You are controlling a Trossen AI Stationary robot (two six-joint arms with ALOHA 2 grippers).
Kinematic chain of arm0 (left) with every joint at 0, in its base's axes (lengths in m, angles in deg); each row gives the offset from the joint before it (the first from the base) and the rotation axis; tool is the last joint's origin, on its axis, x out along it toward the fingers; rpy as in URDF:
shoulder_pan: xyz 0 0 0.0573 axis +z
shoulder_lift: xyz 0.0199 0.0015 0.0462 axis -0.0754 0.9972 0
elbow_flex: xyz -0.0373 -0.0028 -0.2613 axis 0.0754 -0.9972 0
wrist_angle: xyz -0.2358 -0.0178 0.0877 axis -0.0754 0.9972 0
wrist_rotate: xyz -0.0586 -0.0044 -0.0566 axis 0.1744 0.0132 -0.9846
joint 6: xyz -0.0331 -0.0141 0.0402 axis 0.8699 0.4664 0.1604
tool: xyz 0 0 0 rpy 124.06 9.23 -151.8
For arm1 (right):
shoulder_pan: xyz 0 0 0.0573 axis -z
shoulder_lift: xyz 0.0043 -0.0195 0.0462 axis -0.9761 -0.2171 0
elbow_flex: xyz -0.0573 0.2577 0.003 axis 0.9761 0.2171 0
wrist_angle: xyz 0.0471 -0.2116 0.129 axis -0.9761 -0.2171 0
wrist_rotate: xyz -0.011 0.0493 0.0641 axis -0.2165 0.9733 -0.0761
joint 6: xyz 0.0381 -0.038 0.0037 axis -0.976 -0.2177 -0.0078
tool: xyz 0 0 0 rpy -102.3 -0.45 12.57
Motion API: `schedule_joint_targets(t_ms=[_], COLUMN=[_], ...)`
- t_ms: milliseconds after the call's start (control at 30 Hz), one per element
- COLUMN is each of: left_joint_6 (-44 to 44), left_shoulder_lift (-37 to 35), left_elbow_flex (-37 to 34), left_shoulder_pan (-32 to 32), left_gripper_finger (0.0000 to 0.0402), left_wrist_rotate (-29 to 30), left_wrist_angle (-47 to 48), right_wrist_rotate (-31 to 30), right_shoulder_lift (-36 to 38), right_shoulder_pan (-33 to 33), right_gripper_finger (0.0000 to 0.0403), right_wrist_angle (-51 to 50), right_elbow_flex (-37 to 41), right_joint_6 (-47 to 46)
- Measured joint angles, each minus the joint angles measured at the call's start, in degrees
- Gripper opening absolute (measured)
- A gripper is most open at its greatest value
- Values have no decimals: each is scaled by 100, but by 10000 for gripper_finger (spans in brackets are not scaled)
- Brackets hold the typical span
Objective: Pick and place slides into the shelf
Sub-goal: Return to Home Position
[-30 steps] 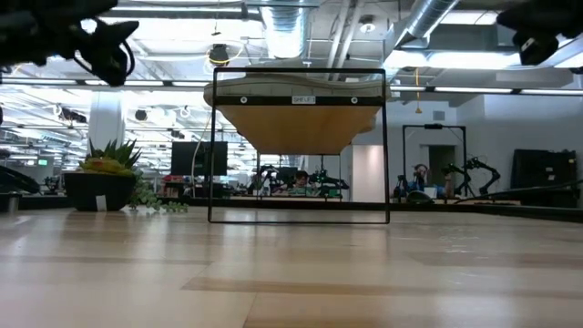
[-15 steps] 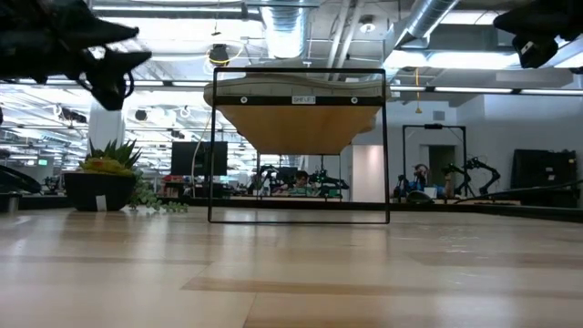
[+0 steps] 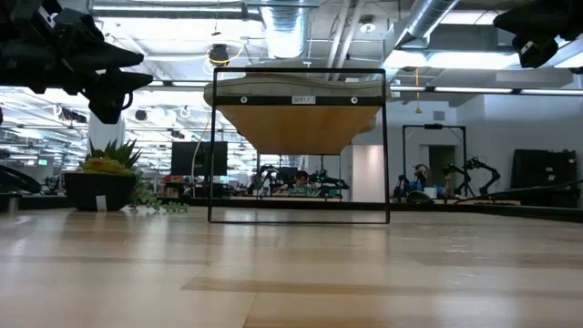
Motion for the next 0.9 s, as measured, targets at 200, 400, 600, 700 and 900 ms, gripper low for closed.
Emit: schedule_joint_targets(t_ms=[200,400,600,700,900], left_joint_6=[-87,-75,-172,-176,-192], left_shoulder_lift=[0,0,0,0,0], left_elbow_flex=[0,0,-2,-2,-2], left_shoulder_pan=[-1,-1,0,0,-2], left_gripper_finger=[148,148,148,148,148], left_wrist_rotate=[-2,-2,-1,-1,0], left_wrist_angle=[6,13,18,21,24], right_wrist_rotate=[7,9,8,7,7], right_shoulder_lift=[0,0,0,0,0], right_shoulder_pan=[0,0,0,0,0], right_gripper_finger=[0,0,0,0,0], right_wrist_angle=[0,0,0,0,0], right_elbow_flex=[0,0,0,0,0], right_joint_6=[0,0,0,0,0])
